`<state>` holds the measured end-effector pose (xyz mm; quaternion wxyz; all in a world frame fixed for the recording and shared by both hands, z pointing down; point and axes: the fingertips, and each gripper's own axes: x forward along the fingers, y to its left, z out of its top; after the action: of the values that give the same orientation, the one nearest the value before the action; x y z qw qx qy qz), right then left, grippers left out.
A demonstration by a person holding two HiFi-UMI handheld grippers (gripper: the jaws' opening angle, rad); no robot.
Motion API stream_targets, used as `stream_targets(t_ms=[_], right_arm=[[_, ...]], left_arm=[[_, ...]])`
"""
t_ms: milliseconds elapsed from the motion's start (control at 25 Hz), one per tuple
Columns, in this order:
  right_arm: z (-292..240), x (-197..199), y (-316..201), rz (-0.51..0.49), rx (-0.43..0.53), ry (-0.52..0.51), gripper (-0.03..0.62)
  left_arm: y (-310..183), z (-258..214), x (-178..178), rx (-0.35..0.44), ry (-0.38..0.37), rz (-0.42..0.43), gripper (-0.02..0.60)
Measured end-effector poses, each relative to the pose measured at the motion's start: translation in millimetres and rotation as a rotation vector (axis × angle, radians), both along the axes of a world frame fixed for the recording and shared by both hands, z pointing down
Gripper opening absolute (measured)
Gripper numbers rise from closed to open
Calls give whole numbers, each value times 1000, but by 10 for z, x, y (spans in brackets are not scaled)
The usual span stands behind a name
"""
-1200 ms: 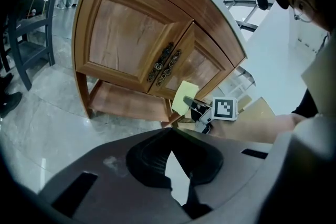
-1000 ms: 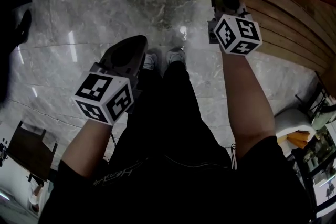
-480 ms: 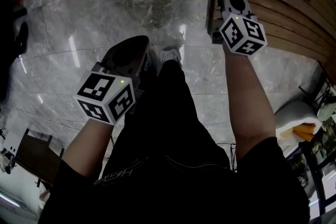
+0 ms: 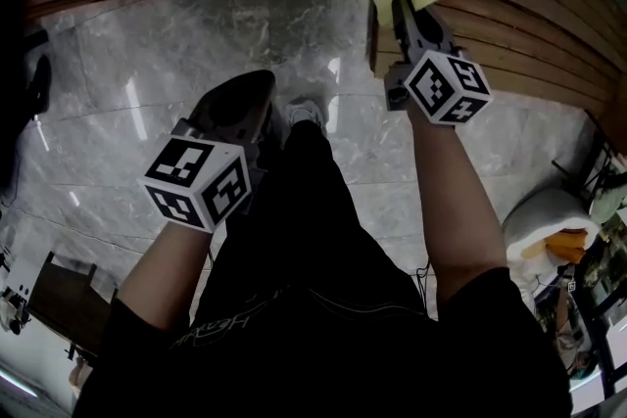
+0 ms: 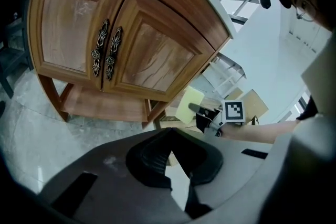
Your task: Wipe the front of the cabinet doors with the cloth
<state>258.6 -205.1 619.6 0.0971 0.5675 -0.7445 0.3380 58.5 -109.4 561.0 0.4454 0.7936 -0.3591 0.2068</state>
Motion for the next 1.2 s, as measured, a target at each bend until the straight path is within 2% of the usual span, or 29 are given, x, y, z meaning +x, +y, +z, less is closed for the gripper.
stream_targets(t_ms=[240,400,680,760,880,1040,1200], right_arm=[[-691,-290,516,-236,-49,4,41],[-1390,-373,779,-368,-108,-38,41],[-2710,-613,1071,-496,-95,-211,41],[-2981,-690,1195,-520,-75,-229,41],[-3310,-854,1461,-584,-23,-148,41],[-3812,-1220,2009,-645,45,-108,41],[-4309,-1582,2575,-657,138,-102,41]], left_arm=[[87,-395,20,35,-20,24,6],[159,-982,-19,79,2,19,6],[322,-1928,-213,170,38,23,6],[310,-2221,-270,213,64,8,6],[402,-2657,-388,287,99,-9,6],[891,-3177,-627,358,116,0,6],[1483,-3721,-814,454,136,30,6]])
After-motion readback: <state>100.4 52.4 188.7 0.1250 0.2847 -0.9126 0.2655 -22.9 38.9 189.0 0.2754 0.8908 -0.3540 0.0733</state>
